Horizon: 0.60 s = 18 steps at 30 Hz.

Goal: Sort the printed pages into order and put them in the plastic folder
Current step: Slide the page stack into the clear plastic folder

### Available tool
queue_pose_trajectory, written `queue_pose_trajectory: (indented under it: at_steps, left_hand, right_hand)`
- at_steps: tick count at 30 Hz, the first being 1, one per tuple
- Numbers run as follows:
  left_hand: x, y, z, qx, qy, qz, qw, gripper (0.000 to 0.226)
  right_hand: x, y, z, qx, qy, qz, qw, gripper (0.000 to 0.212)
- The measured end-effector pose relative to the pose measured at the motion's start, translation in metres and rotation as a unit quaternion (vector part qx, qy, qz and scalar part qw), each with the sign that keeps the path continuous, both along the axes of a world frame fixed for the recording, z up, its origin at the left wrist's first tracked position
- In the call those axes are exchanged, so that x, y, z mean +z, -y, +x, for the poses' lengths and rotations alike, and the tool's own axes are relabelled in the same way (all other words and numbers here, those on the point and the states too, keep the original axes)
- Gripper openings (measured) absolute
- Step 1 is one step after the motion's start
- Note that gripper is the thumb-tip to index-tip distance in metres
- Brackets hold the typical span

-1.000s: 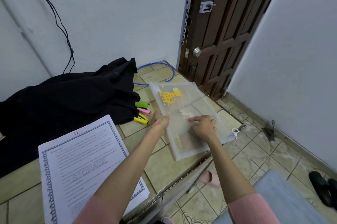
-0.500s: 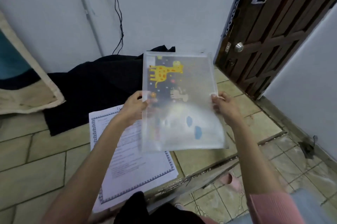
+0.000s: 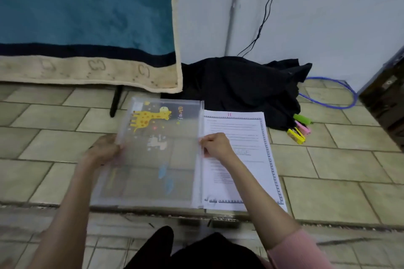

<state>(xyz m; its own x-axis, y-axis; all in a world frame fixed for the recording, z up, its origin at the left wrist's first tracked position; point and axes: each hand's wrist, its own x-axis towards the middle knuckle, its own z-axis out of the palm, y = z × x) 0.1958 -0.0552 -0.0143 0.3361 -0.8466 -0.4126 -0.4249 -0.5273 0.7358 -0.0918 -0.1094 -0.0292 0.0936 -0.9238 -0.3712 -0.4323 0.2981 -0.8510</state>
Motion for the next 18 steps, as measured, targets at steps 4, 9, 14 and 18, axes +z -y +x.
queue_pose_trajectory:
  at_steps: [4, 9, 14, 18]
  left_hand:
    - [-0.001, 0.001, 0.007, 0.028, 0.137, 0.004, 0.99, 0.035]
    - [0.0, 0.015, -0.033, -0.017, 0.236, -0.125, 0.964, 0.03]
    - [-0.008, 0.029, -0.107, -0.12, 0.093, -0.156, 0.976, 0.023]
    - [-0.012, 0.05, -0.131, -0.077, 0.113, -0.099, 0.986, 0.048]
  right_hand:
    - [-0.004, 0.01, 0.026, -0.009, -0.023, 0.04, 0.999, 0.017]
    - [-0.004, 0.019, 0.039, -0.076, 0.008, 0.074, 0.994, 0.019]
    - [0.011, 0.017, 0.034, -0.12, 0.235, 0.199, 0.944, 0.033]
    - [0.011, 0.015, 0.029, -0.119, 0.264, 0.247, 0.925, 0.05]
